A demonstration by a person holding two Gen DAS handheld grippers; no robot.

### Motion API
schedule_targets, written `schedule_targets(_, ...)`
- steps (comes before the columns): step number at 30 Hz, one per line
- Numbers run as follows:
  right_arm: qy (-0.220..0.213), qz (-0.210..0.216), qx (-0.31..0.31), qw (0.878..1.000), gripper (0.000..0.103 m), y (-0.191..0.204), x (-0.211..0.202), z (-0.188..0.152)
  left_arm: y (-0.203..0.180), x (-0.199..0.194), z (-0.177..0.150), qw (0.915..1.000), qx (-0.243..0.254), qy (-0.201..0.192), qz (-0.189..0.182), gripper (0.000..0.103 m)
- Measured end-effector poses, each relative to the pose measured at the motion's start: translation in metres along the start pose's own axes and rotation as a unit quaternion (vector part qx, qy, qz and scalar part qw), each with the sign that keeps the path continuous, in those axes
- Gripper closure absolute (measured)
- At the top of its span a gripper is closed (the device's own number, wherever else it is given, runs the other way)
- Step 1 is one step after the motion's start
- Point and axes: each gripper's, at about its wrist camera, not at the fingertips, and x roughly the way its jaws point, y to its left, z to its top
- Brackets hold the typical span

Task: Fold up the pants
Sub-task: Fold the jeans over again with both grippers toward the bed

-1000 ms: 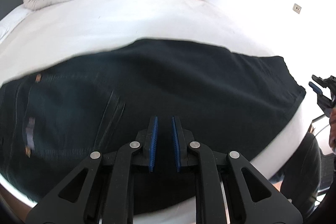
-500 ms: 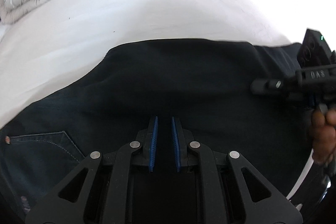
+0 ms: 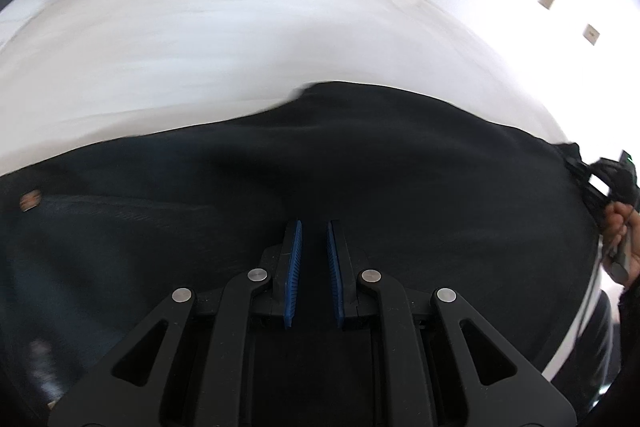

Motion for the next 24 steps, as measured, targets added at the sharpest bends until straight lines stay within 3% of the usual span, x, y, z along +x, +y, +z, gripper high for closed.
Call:
schedule_targets(4, -0.014, -0.017, -0.022, 1.0, 0.103, 0.007, 0.005, -0.005, 0.014, -0.024, -0.003, 0.9992, -0.006, -0.011, 0.038, 0.09)
schedule_targets(8, -0.027, -0.042, -0.055, 0.997, 0.103, 0.01, 0.007, -0.011, -0.029, -0.041, 0.011, 0.997, 0.063, -0.044, -0.008, 0.09)
schedule_targets(11, -0.019, -0.042, -0.054, 0.997, 0.103, 0.003, 0.0, -0.005, -0.055, -0.018, 0.012, 0.9917, 0.128, -0.013, -0.003, 0.09)
schedule_targets(13, -0.015, -0.041, -0.056, 0.997, 0.103, -0.001, -0.007, -0.002, -0.042, 0.003, 0.008, 0.9917, 0.127, 0.016, 0.007, 0.09)
schedule_targets(15, -0.014, -0.043, -0.06, 0.997, 0.103, -0.001, -0.007, -0.001, -0.003, -0.001, 0.003, 0.9965, 0.069, 0.016, -0.045, 0.09)
schedule_targets(17, -0.015, -0.046, -0.066, 0.997, 0.103, 0.0, -0.005, -0.001, 0.032, -0.009, 0.004, 0.9984, 0.029, 0.014, -0.046, 0.09)
schedule_targets(19, -0.018, -0.052, -0.074, 0.996, 0.103, 0.002, -0.006, -0.002, 0.068, -0.018, 0.004, 0.997, -0.004, 0.015, -0.076, 0.092)
schedule_targets(23, -0.021, -0.055, -0.081, 0.995, 0.103, 0.003, -0.007, -0.005, 0.122, -0.031, 0.009, 0.9983, -0.03, 0.009, -0.05, 0.095)
schedule_targets(24, -0.021, -0.055, -0.082, 0.995, 0.103, 0.003, -0.007, -0.005, 0.137, -0.038, 0.008, 0.9992, -0.036, 0.003, -0.018, 0.095)
